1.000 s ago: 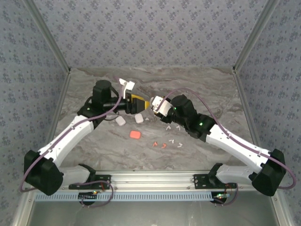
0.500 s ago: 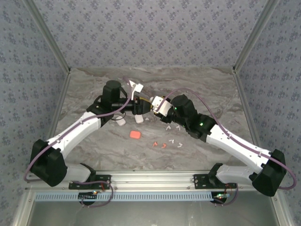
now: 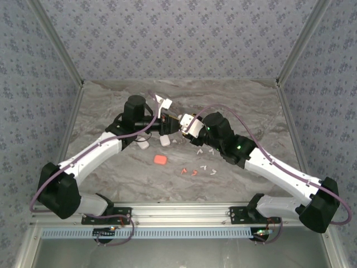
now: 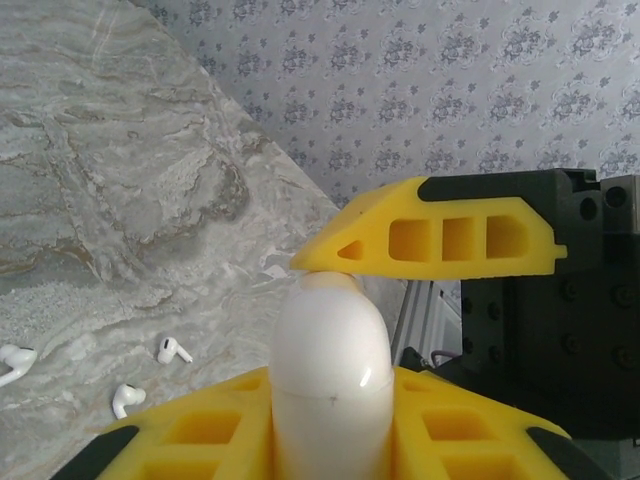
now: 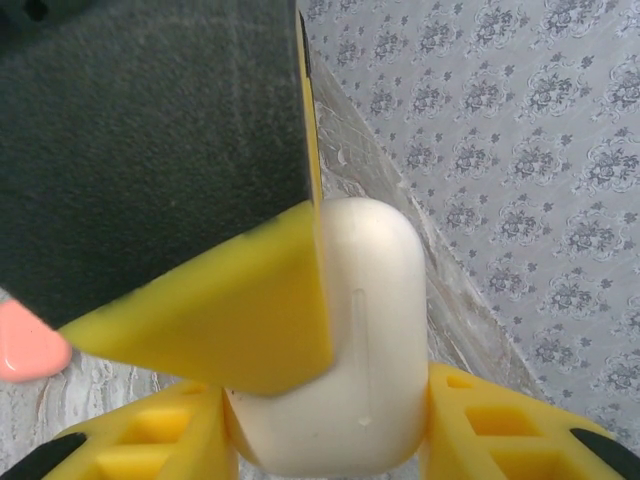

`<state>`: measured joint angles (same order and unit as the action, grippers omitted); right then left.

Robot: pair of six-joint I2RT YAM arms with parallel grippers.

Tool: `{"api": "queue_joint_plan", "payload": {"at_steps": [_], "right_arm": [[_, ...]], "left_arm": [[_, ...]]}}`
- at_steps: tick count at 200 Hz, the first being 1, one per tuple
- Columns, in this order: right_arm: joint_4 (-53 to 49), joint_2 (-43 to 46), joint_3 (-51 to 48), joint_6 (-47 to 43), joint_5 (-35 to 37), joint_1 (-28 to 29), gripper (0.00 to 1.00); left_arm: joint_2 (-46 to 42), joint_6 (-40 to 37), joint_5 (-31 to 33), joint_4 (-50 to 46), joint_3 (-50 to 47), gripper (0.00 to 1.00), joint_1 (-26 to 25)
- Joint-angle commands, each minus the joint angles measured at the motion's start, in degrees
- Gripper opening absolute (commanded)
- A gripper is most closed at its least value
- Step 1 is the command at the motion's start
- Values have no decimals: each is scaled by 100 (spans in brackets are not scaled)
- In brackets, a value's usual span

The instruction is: Insert wireless bluetooth earbuds into charging case

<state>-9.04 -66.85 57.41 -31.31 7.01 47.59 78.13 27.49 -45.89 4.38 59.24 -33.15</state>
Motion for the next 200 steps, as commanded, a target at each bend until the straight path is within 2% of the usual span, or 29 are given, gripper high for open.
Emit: {"api": "queue_joint_plan", "payload": {"at_steps": [1, 24, 48, 71, 87, 118, 139, 167, 200], "right_arm": [[59, 103, 24, 75, -107, -29, 49], [-117, 111, 88, 201, -197, -98, 57], [-410, 196, 154, 388, -444, -229, 73], [-712, 441, 120, 620, -1209, -519, 91], [-762, 673, 32, 993, -1984, -855, 100], [-303, 1052, -308, 2038, -3429, -1676, 100], [286, 1253, -561, 2737, -4042, -2111, 100], [1020, 1311, -756, 3432, -4515, -2391, 100], [1233, 1215, -619, 3536, -4498, -2386, 96]], "left_arm": [[32, -71, -184, 154, 173, 26, -42], [-24, -150, -118, 73, 190, 23, -41], [-115, -220, 81, 79, 154, 19, -37], [-263, -362, 358, 274, 22, 10, -40], [-439, -427, 430, 858, -276, 7, -49], [-799, -559, 713, 2273, -964, 0, -60], [-986, -863, 895, 2655, -1147, 0, -120], [-1132, -1397, 972, 2646, -1175, 0, -306], [-1195, -1671, 985, 2581, -1151, 0, -404]]}}
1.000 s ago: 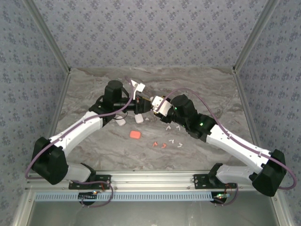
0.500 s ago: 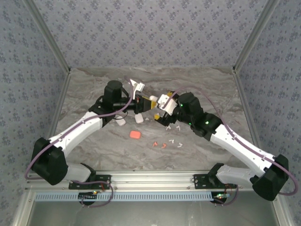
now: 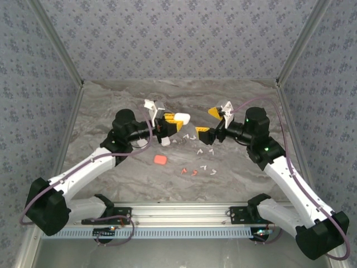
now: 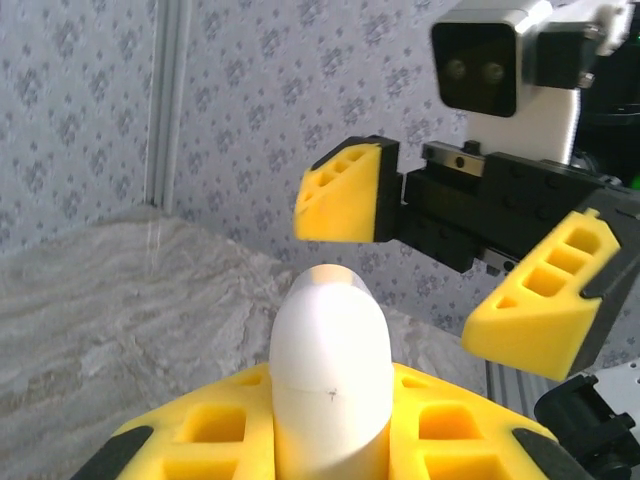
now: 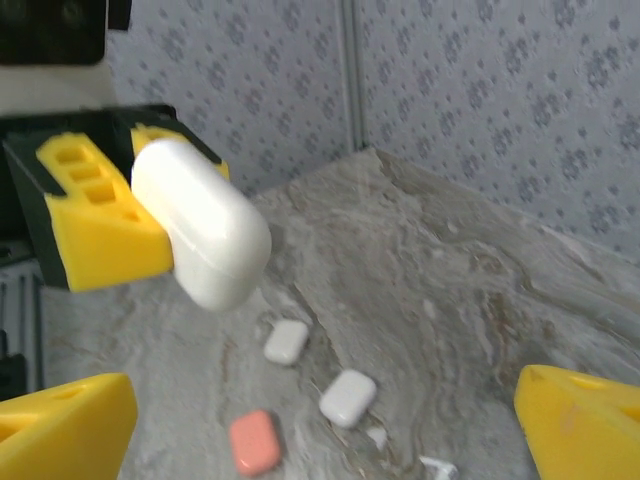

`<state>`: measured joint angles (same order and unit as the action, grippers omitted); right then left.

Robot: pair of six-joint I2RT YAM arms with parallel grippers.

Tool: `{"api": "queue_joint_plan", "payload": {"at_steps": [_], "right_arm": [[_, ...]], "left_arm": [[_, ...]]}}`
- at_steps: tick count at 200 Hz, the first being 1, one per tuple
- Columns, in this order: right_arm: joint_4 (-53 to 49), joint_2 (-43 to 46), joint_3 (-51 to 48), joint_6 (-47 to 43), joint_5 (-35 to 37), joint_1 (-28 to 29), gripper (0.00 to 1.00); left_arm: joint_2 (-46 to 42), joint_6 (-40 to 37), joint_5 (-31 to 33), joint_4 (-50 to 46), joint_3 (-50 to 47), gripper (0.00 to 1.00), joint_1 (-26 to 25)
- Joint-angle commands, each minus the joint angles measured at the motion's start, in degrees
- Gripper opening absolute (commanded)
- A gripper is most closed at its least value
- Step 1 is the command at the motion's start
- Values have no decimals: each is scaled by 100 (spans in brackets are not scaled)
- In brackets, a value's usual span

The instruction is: Insert wireless bluetooth earbuds into charging case

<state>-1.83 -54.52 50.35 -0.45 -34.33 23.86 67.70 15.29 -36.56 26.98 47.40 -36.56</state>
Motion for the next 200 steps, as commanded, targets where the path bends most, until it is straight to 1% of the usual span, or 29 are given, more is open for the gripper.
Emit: {"api": "queue_joint_plan", "payload": {"at_steps": [1, 38, 92, 143, 200], "right_arm": [[514, -21, 97, 449, -364, -13, 96], [607, -250, 294, 394, -235, 118, 92], [613, -537, 501, 256, -33, 363, 91], [529, -736, 707, 238, 184, 383, 86], [409, -910, 890, 179, 421, 381, 82]], "left_arm": [[-152, -463, 52, 319, 33, 0, -67], [-178, -627, 17, 188, 73, 0, -135], [-230, -742, -9, 11, 102, 0, -185], [-226, -801, -107, -53, 141, 0, -194], [-223, -835, -177, -66, 139, 0, -194]]}}
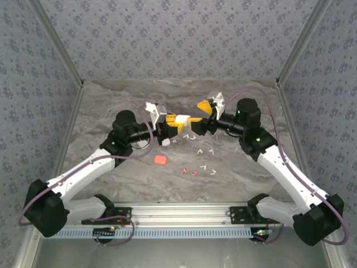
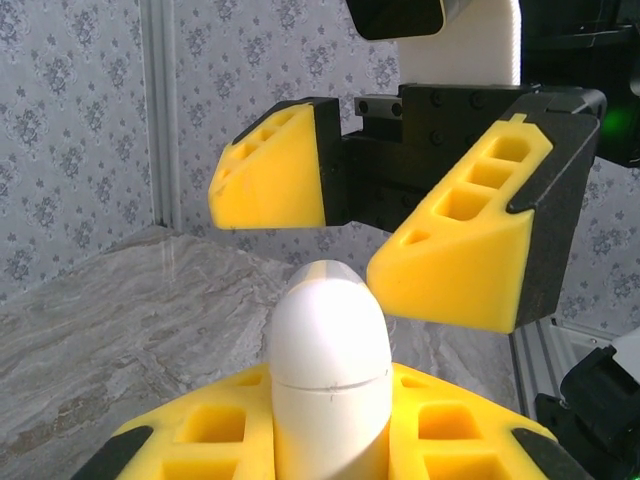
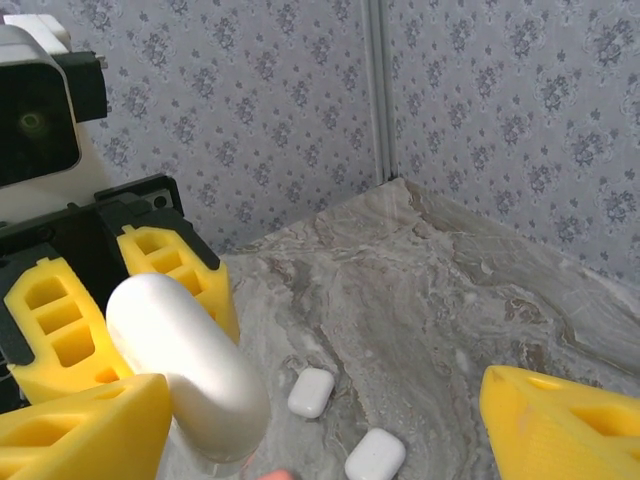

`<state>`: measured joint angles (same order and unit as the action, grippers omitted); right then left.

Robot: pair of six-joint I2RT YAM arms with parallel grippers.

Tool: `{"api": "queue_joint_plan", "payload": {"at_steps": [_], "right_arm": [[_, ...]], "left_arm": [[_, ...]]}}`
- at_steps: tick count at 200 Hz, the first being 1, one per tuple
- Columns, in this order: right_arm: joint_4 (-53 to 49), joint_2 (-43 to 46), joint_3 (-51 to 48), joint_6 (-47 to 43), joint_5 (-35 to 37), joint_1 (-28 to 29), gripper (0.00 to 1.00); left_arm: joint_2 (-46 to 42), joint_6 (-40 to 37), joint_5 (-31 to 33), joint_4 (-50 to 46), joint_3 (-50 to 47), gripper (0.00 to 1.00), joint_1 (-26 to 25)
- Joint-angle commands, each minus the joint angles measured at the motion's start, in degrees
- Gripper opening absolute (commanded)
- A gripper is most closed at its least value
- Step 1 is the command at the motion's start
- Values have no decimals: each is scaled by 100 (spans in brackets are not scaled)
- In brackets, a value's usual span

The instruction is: Insert wireless bluetooth earbuds into charging case

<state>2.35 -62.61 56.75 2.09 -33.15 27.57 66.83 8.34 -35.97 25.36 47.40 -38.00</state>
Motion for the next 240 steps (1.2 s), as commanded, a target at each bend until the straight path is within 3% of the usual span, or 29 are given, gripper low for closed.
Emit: {"api": "queue_joint_plan", "payload": {"at_steps": [1, 80, 136, 181, 240], "right_arm": [[-7, -102, 253, -76, 302, 9, 82], [-130, -331, 503, -68, 335, -2, 82], [-662, 116, 679, 324, 354, -232, 83], [-2189, 363, 821, 1017, 950, -809, 83], [-4153, -427, 522, 1320, 1912, -1192, 80]], "left_arm": [[-135, -135, -236, 93, 139, 0, -50], [-145, -168, -222, 57, 154, 0, -59], [-144, -544, -22, 97, 7, 0, -59], [-381, -1100, 494, 1014, -728, 0, -179], [-760, -1340, 448, 919, -933, 0, -233]]}}
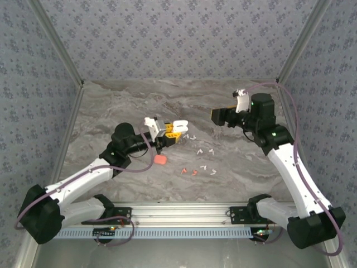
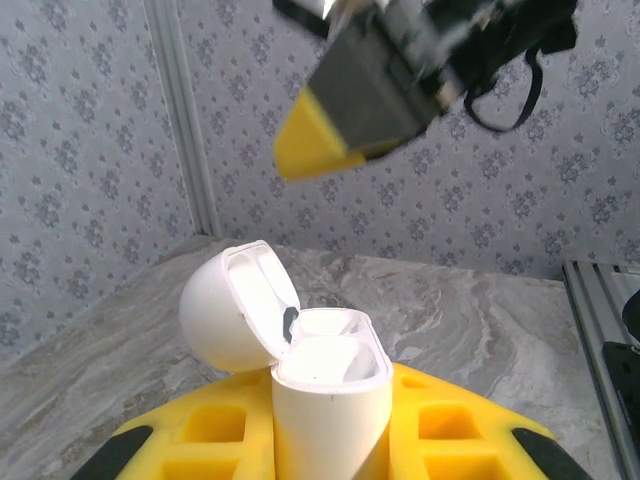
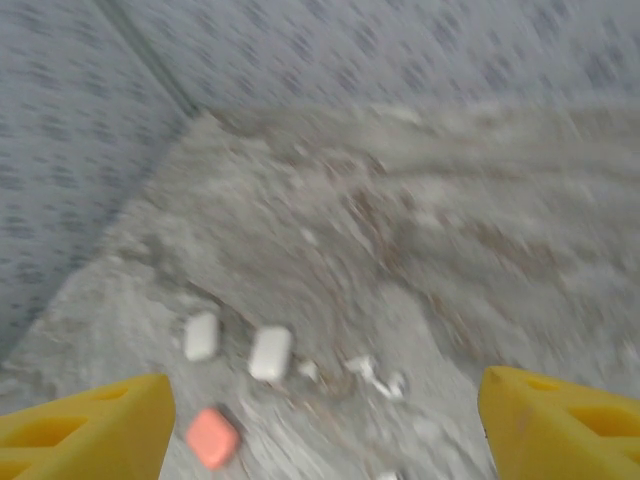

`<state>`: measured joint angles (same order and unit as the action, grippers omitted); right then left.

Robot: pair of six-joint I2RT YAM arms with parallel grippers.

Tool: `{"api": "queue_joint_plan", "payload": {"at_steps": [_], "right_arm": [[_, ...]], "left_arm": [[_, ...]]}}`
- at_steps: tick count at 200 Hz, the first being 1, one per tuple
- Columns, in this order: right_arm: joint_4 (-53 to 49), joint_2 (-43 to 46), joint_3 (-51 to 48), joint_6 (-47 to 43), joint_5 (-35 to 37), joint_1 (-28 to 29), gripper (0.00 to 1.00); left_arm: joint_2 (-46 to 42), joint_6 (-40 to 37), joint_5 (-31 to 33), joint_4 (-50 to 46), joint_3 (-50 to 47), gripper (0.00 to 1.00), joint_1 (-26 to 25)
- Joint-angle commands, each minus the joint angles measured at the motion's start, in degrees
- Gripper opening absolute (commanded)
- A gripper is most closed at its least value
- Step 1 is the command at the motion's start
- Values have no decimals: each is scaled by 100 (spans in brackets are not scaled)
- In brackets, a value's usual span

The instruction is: Insert wireless bluetooth earbuds into charging case

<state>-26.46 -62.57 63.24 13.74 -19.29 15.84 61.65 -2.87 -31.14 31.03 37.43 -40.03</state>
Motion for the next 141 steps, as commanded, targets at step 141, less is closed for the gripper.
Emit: {"api": "queue_joint_plan", "payload": {"at_steps": [141], "right_arm": [[-1714, -3436, 183, -688, 825, 410, 51]], "left_arm": [[-399, -258, -182, -255, 393, 0, -137]]}}
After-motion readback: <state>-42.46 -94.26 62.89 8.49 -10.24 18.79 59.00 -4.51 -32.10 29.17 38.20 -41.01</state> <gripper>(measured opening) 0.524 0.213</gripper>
